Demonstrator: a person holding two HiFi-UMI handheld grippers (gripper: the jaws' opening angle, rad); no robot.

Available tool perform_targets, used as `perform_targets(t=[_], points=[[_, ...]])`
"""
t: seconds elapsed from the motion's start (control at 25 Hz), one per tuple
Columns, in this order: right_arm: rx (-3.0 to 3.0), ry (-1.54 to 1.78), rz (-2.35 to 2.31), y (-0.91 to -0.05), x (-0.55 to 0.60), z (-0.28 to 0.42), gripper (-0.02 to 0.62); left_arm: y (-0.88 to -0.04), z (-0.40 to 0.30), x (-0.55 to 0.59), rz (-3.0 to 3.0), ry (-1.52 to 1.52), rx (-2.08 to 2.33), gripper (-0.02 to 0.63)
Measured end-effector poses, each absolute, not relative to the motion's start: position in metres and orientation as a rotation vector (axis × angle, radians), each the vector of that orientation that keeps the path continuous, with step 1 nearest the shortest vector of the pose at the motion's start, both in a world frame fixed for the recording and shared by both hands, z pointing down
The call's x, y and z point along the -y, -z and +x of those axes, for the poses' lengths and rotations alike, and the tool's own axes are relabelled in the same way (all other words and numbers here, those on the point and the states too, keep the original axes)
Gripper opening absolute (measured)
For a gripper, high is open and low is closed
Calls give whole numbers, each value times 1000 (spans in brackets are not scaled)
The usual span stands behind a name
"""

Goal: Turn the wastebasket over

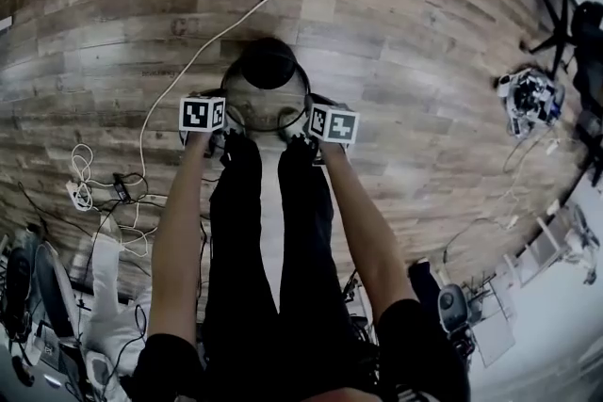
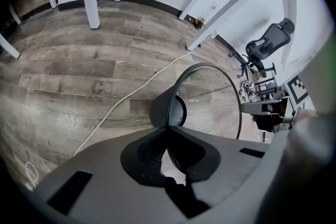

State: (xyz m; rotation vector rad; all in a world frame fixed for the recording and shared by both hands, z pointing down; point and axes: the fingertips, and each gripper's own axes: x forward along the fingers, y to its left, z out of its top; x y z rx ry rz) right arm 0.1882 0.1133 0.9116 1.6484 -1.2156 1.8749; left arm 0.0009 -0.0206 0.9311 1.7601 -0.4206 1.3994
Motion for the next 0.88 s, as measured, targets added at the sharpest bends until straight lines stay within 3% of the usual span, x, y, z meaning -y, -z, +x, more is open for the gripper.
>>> perform_targets(t=[0.88], points=[[1132,-1927,1589,-960,-119,181,51,-967,-3,19,1741,-1427,420,55]])
